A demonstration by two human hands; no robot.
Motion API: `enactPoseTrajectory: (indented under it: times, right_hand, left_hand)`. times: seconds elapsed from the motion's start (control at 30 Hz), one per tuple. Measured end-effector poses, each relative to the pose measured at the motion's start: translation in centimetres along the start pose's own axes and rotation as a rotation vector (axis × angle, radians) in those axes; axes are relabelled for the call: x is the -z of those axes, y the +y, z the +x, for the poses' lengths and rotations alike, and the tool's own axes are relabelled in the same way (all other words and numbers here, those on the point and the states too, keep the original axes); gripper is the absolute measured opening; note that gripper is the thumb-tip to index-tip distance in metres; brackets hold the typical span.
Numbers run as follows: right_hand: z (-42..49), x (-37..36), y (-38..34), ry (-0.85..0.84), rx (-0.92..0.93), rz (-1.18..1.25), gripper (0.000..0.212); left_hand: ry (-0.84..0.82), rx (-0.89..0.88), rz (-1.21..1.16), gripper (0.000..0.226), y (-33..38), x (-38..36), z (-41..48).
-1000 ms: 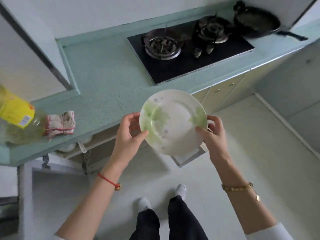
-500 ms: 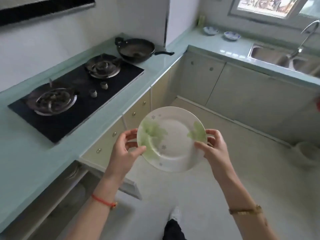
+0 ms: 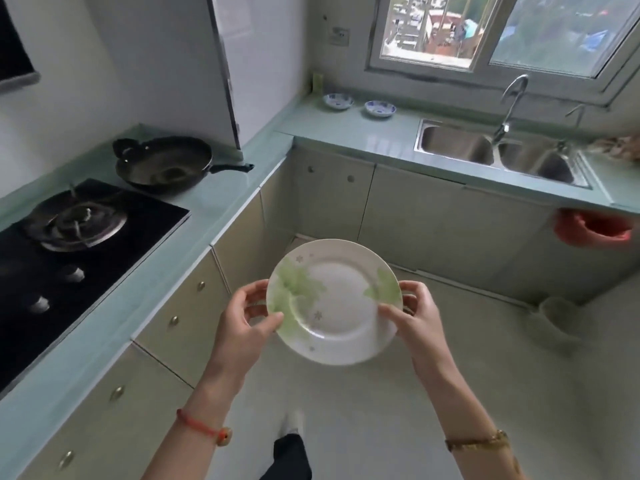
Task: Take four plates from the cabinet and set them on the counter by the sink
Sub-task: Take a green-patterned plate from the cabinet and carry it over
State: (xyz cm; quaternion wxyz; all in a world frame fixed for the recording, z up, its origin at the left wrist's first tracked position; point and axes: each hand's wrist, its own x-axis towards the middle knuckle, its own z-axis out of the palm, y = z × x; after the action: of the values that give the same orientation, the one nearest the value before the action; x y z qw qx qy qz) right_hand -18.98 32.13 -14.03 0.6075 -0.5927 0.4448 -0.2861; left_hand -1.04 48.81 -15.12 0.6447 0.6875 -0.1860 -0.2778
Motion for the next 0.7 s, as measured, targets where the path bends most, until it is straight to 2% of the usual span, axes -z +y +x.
enactPoseTrajectory:
  times: [0.13,0.4,0.7]
  right_hand:
    - [8.1,-0.4,-0.6,0.035,0.013,0.009,0.033]
    - [25.6,-2.7,-5.8,0.112,0.012,0.002,0.033]
    - [44.2,-3.6,-9.3,0.166,0.001,-0.007,0.027]
  left_hand:
    - [-0.033,-0.019,0.014,0.047,1.3,-3.1,8.0]
    - [-0.101,-0.056,-0.003,0.048,6.0,-8.7,26.3]
    - [-0.143,-0.055,0.079,0.048,8.0,-15.7,45.9]
